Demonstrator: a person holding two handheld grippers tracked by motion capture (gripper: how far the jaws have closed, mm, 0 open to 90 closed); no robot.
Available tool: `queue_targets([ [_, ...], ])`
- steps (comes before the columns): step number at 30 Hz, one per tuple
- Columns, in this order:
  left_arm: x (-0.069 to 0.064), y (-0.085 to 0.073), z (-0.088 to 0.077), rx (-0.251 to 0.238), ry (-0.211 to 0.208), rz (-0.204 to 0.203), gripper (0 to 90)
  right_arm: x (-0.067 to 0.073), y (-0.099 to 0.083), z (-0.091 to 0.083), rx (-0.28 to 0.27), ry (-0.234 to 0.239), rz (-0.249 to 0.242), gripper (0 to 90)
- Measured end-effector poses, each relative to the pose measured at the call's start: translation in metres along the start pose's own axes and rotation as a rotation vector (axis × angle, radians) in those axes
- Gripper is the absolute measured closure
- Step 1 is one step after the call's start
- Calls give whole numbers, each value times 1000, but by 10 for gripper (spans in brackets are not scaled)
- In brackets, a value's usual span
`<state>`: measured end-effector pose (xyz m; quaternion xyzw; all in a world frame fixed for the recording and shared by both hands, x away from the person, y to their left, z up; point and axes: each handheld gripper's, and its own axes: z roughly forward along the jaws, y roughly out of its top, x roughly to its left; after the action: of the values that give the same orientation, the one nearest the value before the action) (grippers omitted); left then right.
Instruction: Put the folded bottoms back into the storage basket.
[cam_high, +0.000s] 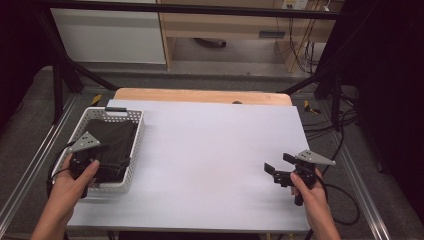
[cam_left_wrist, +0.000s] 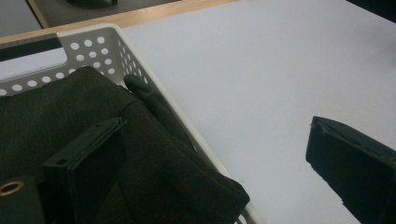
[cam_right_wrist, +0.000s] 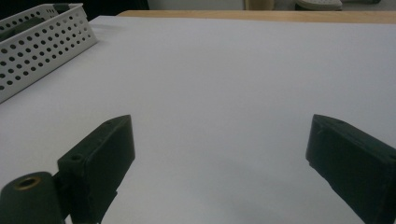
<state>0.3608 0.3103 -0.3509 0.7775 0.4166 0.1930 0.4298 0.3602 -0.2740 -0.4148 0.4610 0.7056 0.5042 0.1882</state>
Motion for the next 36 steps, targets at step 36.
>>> queue_targets([
  [36,-17,-4,16,17,-71,26,56,46,-30,42,78,91,-120,69],
])
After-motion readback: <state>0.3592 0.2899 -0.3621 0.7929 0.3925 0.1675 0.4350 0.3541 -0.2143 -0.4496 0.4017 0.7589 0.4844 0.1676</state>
